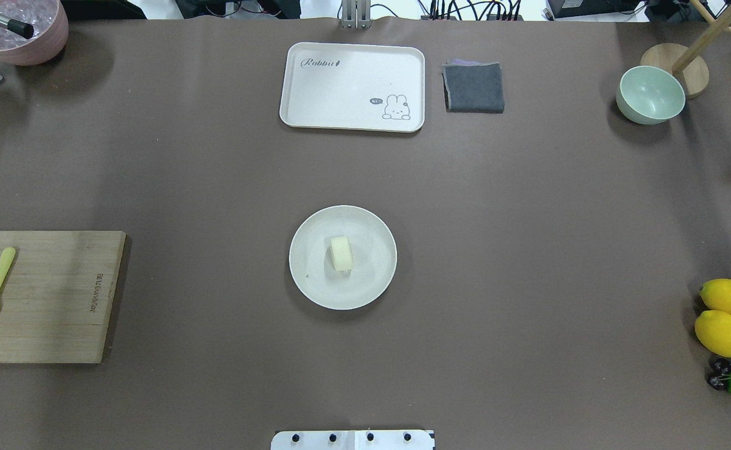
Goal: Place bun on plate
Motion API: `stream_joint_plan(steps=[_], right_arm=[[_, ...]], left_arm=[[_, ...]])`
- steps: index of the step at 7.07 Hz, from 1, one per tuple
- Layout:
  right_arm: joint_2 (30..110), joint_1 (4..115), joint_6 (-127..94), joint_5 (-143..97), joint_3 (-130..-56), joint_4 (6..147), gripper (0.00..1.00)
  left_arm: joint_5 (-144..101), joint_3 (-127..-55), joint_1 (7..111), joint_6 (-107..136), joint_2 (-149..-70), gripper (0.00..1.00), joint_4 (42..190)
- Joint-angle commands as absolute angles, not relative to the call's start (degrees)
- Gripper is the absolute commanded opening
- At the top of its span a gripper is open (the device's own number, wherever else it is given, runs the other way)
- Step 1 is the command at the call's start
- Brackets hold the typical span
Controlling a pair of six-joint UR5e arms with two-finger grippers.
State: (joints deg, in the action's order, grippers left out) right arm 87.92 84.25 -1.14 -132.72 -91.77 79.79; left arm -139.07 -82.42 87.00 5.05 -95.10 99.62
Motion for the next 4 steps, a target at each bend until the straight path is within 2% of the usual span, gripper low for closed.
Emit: stream_joint_plan(steps=[1,4], right_arm=[[88.4,84.3,-1.1,-133.9,-91.1,80.2,1.0],[88.7,84.3,-1.1,-134.0,-90.3,80.2,1.0]], left_arm=[[-140.9,-83.1,86.9,4.9,-95.2,0.98,99.8],[-140.7,-84.7,86.8,4.9,-94.9,0.98,99.5]])
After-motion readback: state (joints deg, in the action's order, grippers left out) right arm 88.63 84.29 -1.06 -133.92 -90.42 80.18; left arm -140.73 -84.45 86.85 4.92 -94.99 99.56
